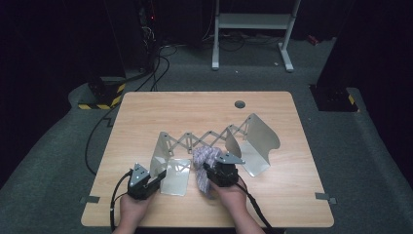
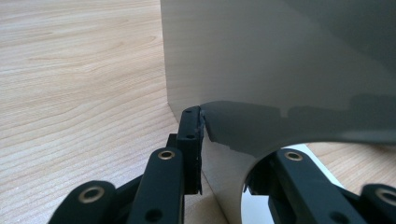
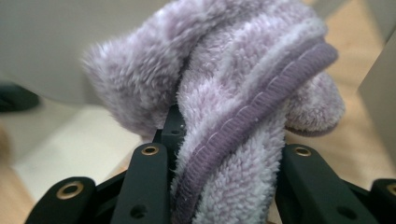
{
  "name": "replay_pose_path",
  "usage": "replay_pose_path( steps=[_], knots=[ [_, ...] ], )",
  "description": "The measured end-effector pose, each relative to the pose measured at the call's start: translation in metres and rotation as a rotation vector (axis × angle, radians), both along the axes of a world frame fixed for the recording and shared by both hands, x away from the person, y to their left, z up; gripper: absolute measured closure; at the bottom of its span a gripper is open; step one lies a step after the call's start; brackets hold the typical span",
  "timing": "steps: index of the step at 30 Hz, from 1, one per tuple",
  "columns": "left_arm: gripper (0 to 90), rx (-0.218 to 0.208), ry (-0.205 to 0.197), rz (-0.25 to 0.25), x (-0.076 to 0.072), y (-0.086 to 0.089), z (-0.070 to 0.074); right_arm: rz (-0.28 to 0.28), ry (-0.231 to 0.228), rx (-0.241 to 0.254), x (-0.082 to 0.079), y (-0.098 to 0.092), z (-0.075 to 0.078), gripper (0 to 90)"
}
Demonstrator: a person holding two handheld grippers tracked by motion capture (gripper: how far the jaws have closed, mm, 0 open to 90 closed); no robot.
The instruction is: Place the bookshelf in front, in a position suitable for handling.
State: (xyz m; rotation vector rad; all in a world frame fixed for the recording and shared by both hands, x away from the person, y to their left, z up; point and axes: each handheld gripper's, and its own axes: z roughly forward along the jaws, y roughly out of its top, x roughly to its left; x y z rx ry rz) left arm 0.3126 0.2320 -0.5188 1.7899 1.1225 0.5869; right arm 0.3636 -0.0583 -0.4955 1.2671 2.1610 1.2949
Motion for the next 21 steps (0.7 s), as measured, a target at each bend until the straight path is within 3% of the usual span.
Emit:
replay_pose_path(
  steps=[3,4,5,6,10,11,12,13,14,15,16,18,20,21],
  knots=[
    [72.0,0.003,-0.001,0.000,0.000,0.000,0.000,0.006,-0.086,0.073,-0.007,-0.006,0.034,65.6],
    [72.0,0.003,-0.001,0.000,0.000,0.000,0.000,0.006,-0.086,0.073,-0.007,-0.006,0.034,65.6],
    [72.0,0.003,0.000,0.000,0.000,0.000,0.000,0.007,-0.110,0.090,-0.009,-0.007,0.044,65.5],
    [72.0,0.003,0.000,0.000,0.000,0.000,0.000,0.007,-0.153,0.111,-0.010,-0.007,0.061,65.4],
    [72.0,0.003,0.002,0.000,0.000,0.000,0.000,0.006,-0.168,0.124,-0.008,-0.005,0.071,65.3],
    [72.0,0.003,0.002,0.000,0.000,0.000,0.000,0.003,-0.150,0.092,-0.004,-0.001,0.063,65.4],
    [71.9,0.003,0.002,0.000,0.000,0.000,0.000,0.003,-0.150,0.092,-0.004,-0.001,0.063,65.4],
    [71.9,0.002,0.003,0.000,0.000,0.000,0.000,-0.001,-0.110,0.071,-0.001,0.002,0.048,65.5],
    [72.0,0.002,0.003,0.000,0.000,0.000,0.000,-0.001,-0.110,0.071,-0.001,0.002,0.048,65.5],
    [72.0,0.003,0.003,0.000,0.000,0.000,0.000,-0.002,-0.071,0.042,0.000,0.004,0.030,65.5],
    [72.0,0.003,0.003,0.000,0.000,0.000,0.000,-0.002,-0.071,0.042,0.000,0.004,0.030,65.5],
    [71.9,0.002,0.003,0.000,0.000,0.000,0.000,0.002,-0.012,-0.024,0.001,0.009,0.003,65.5],
    [71.9,0.002,0.004,0.000,0.000,0.000,0.000,0.000,0.008,-0.045,0.002,0.010,-0.006,65.5],
    [71.9,0.002,0.004,0.000,0.000,0.000,0.000,0.003,0.044,-0.076,0.004,0.012,-0.020,65.5]
  ],
)
